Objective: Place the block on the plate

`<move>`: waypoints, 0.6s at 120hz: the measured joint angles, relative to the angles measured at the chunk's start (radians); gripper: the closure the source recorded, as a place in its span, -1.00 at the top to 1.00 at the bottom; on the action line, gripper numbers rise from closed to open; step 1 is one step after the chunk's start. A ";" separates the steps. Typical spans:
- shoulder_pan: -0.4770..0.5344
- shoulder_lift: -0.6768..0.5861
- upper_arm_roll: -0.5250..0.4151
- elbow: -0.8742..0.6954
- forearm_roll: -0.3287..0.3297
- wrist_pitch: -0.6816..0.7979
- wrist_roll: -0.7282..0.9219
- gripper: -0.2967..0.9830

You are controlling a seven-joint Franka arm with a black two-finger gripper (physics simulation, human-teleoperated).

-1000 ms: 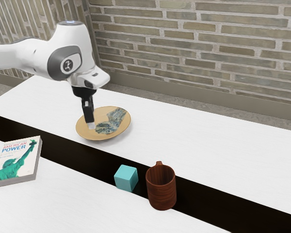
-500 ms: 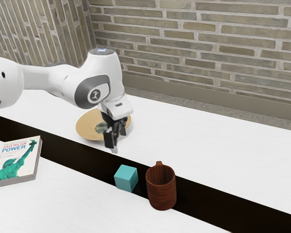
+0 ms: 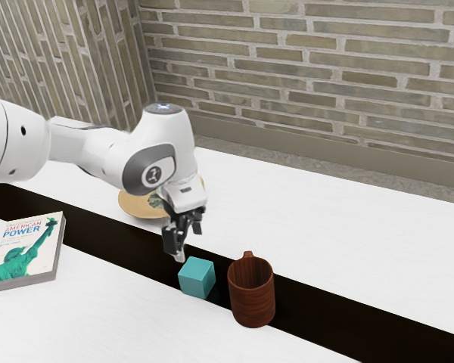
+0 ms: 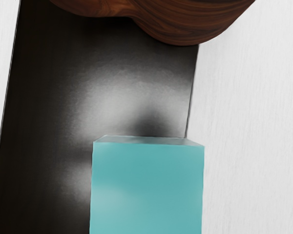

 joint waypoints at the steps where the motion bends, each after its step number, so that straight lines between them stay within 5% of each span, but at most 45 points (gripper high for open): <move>1: 0.000 0.000 0.000 -0.002 0.000 0.002 0.001 0.54; 72: -0.001 0.073 -0.002 -0.045 -0.035 0.098 0.047 0.54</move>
